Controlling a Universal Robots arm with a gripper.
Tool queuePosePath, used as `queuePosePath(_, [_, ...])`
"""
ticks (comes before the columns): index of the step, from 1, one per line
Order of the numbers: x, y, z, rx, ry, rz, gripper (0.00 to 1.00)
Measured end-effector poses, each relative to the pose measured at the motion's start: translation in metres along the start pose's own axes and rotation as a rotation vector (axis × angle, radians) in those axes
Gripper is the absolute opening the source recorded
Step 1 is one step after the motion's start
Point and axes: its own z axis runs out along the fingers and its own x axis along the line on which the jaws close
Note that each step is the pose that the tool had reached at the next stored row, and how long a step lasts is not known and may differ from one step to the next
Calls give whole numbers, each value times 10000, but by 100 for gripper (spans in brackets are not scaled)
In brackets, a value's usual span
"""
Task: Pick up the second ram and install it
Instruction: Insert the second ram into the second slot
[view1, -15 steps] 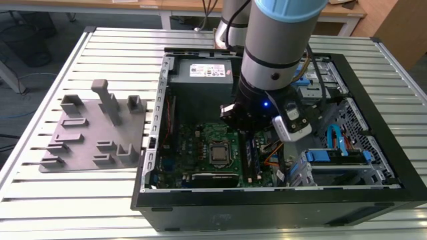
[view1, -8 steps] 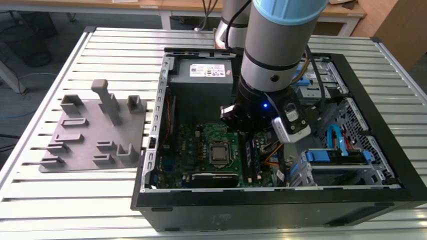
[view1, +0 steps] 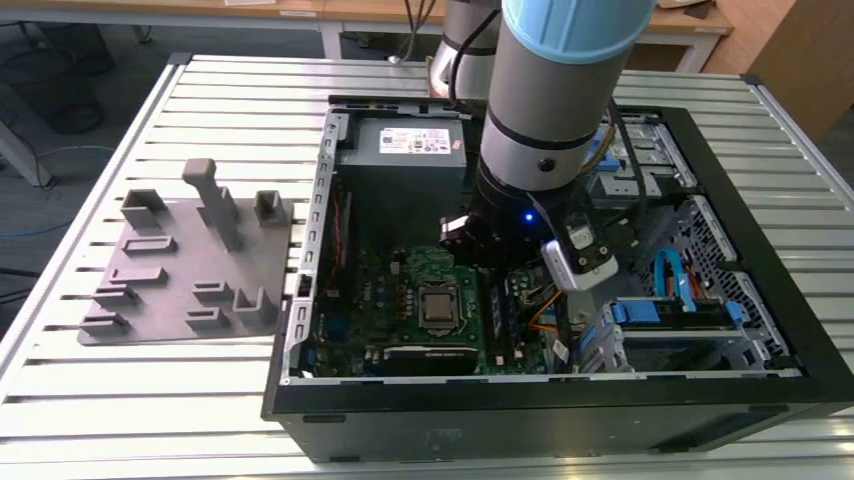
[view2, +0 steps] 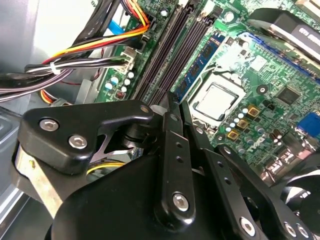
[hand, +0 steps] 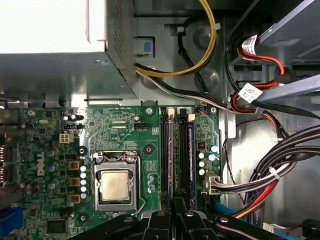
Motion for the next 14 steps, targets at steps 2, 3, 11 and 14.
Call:
queuePosePath(2, [1,-1,36,0,0,-1,14])
queuePosePath(3, [1,-2,54,0,0,-1,14])
queuePosePath(11, [5,-6,199,4,0,-1,14])
queuePosePath(14, [5,-7,237,19,-1,-1,14])
